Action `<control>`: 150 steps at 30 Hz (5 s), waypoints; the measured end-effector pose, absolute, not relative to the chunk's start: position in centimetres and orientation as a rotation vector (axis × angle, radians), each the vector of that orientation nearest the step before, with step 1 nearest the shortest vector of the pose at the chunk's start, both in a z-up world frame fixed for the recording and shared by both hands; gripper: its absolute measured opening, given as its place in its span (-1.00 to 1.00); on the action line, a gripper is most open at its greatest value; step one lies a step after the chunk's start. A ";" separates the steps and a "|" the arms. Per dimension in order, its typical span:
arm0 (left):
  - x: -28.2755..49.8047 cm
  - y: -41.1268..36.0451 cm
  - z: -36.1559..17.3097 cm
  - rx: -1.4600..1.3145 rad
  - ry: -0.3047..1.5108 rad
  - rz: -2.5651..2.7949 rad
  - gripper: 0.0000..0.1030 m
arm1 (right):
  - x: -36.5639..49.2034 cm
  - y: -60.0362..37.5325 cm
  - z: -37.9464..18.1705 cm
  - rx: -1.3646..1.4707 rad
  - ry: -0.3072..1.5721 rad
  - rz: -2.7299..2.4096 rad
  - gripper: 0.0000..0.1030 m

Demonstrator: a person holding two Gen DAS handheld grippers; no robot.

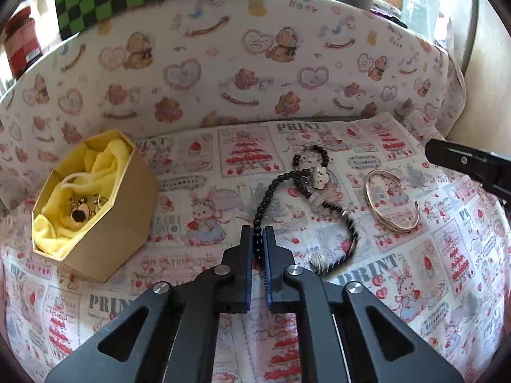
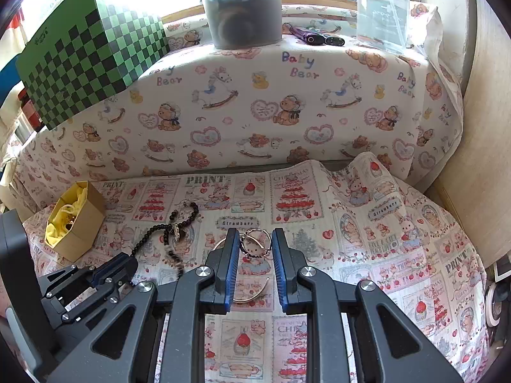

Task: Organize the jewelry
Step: 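Lift the black bead bracelet with both grippers and carry it over the gold box, then open both grippers to drop the bracelet into the gold box, then move the right gripper back toward the silver bangle, then lower the open right gripper over the silver cuff bangle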

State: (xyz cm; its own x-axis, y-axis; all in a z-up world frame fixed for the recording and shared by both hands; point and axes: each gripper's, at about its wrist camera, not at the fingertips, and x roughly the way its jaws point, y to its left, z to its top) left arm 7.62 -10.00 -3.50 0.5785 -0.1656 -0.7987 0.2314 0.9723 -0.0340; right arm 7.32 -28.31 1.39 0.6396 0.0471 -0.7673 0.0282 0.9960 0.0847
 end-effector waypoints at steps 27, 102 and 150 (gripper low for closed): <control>0.6 0.6 8.0 -0.349 0.471 -0.416 -0.92 | 6.7 -27.5 2.9 0.132 0.774 0.110 -0.57; -2.0 3.4 10.8 -0.096 0.275 0.037 0.99 | 4.0 -20.7 8.3 0.022 0.566 0.176 0.37; 1.2 0.2 6.0 -0.091 0.410 0.015 0.99 | 9.8 -27.6 -0.6 0.078 1.049 0.010 -0.20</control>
